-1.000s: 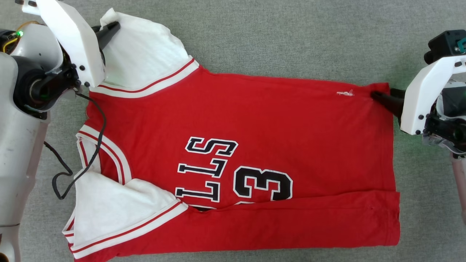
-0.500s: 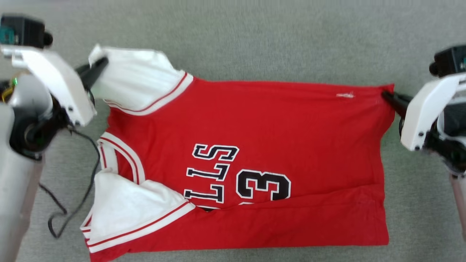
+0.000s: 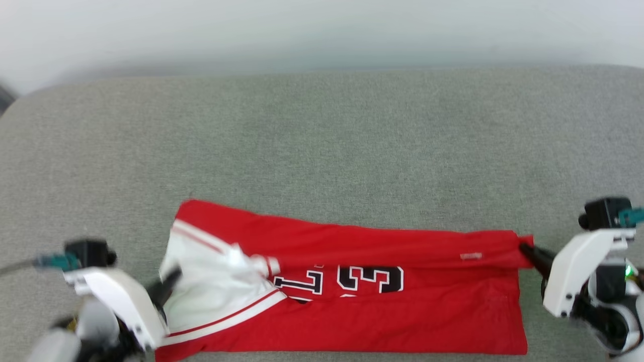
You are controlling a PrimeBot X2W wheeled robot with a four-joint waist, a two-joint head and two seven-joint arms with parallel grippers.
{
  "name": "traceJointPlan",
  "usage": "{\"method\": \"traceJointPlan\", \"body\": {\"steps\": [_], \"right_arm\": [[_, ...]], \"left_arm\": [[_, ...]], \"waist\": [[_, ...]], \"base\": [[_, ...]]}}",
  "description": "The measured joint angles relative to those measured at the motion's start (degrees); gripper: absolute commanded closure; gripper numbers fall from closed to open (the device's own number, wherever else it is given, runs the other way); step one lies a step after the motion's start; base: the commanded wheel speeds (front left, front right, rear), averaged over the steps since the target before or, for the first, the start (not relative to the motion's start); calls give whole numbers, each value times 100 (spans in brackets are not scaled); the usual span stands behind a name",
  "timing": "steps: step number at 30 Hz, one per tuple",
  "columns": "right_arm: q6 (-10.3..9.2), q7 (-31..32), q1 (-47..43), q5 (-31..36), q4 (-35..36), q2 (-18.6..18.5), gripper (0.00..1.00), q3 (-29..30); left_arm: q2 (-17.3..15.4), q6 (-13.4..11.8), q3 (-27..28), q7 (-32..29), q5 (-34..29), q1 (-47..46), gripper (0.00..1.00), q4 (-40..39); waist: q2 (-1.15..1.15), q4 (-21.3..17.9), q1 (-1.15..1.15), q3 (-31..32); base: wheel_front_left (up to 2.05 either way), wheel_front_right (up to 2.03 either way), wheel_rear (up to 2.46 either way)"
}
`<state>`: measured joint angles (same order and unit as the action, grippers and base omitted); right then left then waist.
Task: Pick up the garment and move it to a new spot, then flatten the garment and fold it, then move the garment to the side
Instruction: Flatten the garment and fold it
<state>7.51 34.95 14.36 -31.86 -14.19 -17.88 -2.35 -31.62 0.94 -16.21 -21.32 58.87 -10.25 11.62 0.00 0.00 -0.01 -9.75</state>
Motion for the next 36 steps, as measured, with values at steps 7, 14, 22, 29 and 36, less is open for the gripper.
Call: {"method": "traceJointPlan", "body": {"steps": [7, 14, 22, 29, 36], "right_arm": [[0, -398, -616, -30, -268, 196, 87, 147], [0, -761, -940, -100, -277, 221, 0, 43], [-2, -595, -1184, -174, 778, -74, 0, 104], [-1, 212, -1211, -138, 1055, -249, 0, 471], [-2, 1058, -1202, -59, 1102, -212, 0, 593]], "left_arm": [[505, -41, -144, 105, 346, 715, 40, 247], [719, 153, -155, 820, 57, 650, 0, 573], [765, -279, 91, 2049, -646, 456, 0, 165], [913, -926, 93, 3054, -1508, 378, 0, -455], [989, -1173, -74, 3530, -2331, 249, 0, -1009]], "waist": [[0, 20, 0, 172], [0, -7, 0, 316], [0, -125, 0, 644], [0, -149, 0, 847], [0, 93, 0, 760]], "base": [[0, 0, 0], [0, 0, 0], [0, 0, 0], [0, 0, 0], [0, 0, 0]]}}
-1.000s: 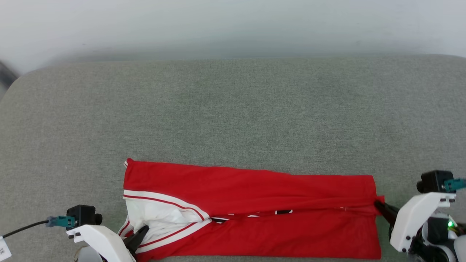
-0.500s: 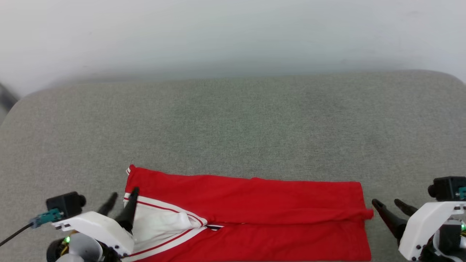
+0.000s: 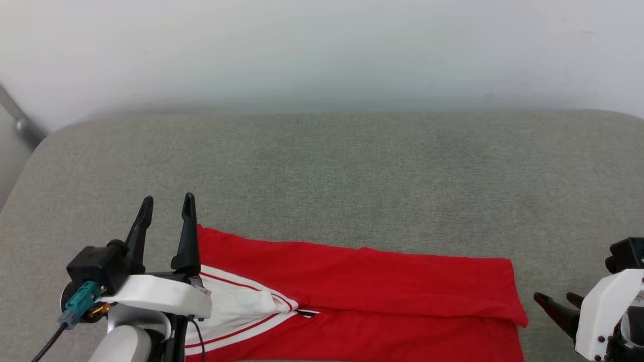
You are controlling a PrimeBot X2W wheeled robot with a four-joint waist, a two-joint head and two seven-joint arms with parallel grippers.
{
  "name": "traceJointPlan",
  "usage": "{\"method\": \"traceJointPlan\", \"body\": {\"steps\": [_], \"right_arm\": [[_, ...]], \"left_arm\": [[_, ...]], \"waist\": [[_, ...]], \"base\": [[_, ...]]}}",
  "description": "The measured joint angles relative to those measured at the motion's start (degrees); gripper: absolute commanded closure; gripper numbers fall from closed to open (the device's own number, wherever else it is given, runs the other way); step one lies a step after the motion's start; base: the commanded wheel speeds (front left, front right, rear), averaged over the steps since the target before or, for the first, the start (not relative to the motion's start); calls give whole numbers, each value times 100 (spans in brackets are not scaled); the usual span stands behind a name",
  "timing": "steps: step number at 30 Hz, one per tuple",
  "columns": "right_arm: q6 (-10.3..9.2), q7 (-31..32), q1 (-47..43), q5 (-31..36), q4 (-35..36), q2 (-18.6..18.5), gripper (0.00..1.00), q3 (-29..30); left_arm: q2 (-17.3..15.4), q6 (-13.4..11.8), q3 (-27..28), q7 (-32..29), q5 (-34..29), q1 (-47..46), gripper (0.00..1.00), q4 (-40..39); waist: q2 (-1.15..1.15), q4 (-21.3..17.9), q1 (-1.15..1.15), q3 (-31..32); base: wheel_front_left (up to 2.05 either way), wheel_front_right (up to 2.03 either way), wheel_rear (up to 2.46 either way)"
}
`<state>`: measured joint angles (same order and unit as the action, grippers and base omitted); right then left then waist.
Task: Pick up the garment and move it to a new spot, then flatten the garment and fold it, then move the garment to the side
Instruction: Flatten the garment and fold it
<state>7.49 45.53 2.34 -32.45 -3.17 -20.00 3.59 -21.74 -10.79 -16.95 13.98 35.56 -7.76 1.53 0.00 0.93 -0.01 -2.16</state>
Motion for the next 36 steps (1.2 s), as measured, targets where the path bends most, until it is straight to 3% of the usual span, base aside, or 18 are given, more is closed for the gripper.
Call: {"method": "traceJointPlan", "body": {"steps": [7, 14, 15, 16, 17, 18, 29, 36], "right_arm": [[1, 87, 110, -4, -385, 171, 0, 9], [1, -36, 333, -127, -1047, 267, 0, -143], [1, -36, 354, -149, -1122, 265, 6, -148], [0, -36, 374, -168, -1172, 261, 60, -165], [0, -41, 393, -198, -1213, 256, 87, -186], [-1, -51, 414, -235, -1265, 256, 100, -213], [0, -289, 438, -368, -1289, 115, 100, -617], [2, -314, 459, -430, -1224, -205, 100, -175]], "left_arm": [[219, 96, -133, 83, -424, -240, 0, -175], [225, 256, -211, 91, -706, -308, 0, -116], [230, 271, -215, 91, -717, -308, 0, -103], [232, 277, -218, 91, -720, -309, 0, -86], [233, 297, -221, 91, -728, -309, 0, -60], [229, 300, -225, 91, -765, -309, 0, -29], [191, 220, -156, 92, -778, 3, 0, 124], [126, 136, -171, 48, -814, 161, 0, 89]], "waist": [[0, 338, 1, -395], [0, 598, 1, -749], [0, 621, 1, -767], [0, 637, 1, -771], [0, 642, 1, -760], [0, 641, 1, -735], [0, 484, 1, -251], [0, 282, 1, 28]], "base": [[0, 0, 0], [0, 0, 0], [0, 0, 0], [0, 0, 0], [0, 0, 0], [0, 0, 0], [0, 0, 0], [0, 0, 0]]}}
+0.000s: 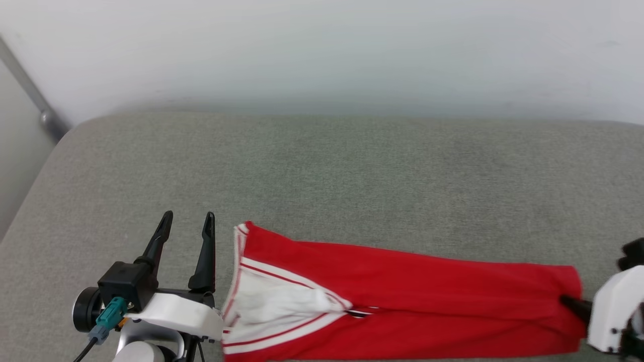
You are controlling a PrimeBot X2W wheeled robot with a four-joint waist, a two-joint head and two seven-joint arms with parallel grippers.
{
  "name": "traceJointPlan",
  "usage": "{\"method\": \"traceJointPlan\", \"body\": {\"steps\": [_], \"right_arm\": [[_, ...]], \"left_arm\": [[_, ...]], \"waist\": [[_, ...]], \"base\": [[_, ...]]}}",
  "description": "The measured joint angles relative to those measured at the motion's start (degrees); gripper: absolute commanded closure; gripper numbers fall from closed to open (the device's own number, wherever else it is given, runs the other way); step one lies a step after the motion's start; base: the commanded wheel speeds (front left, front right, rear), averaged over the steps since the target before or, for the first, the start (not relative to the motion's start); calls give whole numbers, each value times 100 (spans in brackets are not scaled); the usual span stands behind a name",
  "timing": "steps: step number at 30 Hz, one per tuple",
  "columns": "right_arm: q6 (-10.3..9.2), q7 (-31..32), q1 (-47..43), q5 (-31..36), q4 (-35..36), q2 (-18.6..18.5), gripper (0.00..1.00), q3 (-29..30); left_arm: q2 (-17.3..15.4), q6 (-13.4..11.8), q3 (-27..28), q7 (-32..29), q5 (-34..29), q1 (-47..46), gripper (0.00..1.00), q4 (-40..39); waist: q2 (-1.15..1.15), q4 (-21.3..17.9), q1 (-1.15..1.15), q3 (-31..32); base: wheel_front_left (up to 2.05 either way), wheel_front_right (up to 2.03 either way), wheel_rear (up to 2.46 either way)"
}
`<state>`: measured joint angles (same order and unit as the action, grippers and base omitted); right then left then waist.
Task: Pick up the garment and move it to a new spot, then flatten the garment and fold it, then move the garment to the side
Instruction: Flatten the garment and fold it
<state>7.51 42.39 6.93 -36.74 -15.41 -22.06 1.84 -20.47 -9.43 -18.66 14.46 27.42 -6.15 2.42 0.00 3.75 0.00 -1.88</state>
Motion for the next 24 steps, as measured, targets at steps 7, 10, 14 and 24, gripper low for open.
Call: {"method": "traceJointPlan", "body": {"steps": [7, 10, 14, 24], "right_arm": [[0, 233, -13, 247, 54, -326, 100, 1101], [-1, 369, -14, 342, 134, -327, 100, 1579], [-1, 905, 16, 145, 282, 70, 100, 1919], [-1, 2345, 149, -855, 665, 1630, 100, 2069]], "left_arm": [[-44, -120, 26, -18, -3, 119, 0, -79], [-44, -142, 32, -18, 3, 128, 0, -107], [-38, -170, 36, -18, 5, 133, 0, -134], [-41, -185, 3, -24, 27, 119, 0, -109]], "waist": [[0, -215, 0, 83], [0, -278, 0, 57], [0, -355, 0, 13], [0, -338, 0, -14]], "base": [[0, 0, 0], [0, 0, 0], [0, 0, 0], [0, 0, 0]]}}
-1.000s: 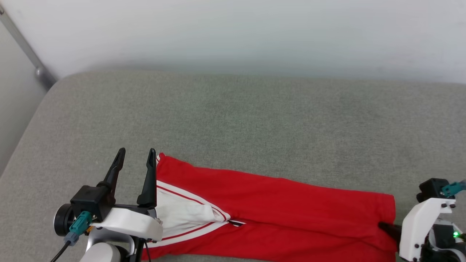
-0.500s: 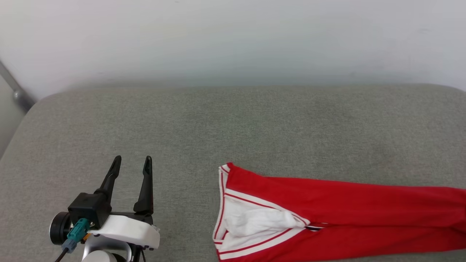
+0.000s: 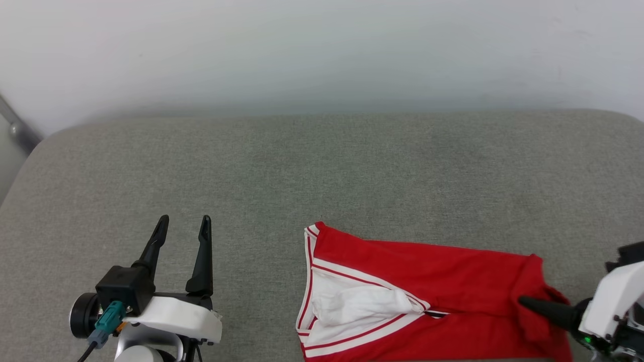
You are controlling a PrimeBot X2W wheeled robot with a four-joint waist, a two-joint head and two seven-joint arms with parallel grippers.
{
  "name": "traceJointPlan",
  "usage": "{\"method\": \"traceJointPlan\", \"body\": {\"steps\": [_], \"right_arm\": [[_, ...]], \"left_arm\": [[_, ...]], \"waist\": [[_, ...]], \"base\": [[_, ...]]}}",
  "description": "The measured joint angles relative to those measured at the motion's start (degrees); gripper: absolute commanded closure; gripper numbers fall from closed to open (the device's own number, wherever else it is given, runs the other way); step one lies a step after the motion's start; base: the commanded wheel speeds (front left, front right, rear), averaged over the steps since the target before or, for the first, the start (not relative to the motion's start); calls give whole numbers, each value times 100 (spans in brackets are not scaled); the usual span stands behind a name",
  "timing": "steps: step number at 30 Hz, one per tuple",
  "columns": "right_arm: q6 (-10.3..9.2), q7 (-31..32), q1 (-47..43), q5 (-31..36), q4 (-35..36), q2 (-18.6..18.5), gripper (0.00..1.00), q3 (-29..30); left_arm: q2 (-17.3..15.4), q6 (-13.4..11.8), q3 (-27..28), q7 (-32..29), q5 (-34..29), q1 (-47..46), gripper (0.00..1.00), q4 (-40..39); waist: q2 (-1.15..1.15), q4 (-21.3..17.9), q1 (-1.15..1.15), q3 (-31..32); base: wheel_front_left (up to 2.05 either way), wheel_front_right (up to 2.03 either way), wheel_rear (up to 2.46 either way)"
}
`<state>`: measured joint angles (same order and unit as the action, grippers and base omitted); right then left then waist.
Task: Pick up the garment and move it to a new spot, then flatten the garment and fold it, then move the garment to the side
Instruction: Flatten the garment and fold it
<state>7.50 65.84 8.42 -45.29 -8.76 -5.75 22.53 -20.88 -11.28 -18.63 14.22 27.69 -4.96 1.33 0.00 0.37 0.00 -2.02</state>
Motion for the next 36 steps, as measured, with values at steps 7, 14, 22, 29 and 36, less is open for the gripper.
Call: {"method": "traceJointPlan", "body": {"steps": [7, 14, 22, 29, 36], "right_arm": [[-1, 146, 268, -547, -56, 253, 100, -620], [-1, -497, 623, -1377, -587, 276, 100, -2001], [-1, -1341, 1151, -1844, -1031, 281, 100, -3381], [-1, -1974, 1447, -1252, -1640, 241, 60, -3929], [-1, -2323, 1691, -779, -1597, -194, 0, -4784]], "left_arm": [[-23, 41, -89, -36, -32, -135, 0, 90], [7, 88, -170, -43, -48, -311, 0, 147], [101, 172, -225, -12, -47, -559, 0, 218], [112, 180, -156, 18, -75, -682, 0, 300], [158, 246, -145, 58, -71, -594, 0, 471]], "waist": [[0, 171, 0, -52], [0, 420, 0, -167], [0, 680, 0, -418], [0, 792, 0, -643], [0, 651, 0, -499]], "base": [[0, 0, 0], [0, 0, 0], [0, 0, 0], [0, 0, 0], [0, 0, 0]]}}
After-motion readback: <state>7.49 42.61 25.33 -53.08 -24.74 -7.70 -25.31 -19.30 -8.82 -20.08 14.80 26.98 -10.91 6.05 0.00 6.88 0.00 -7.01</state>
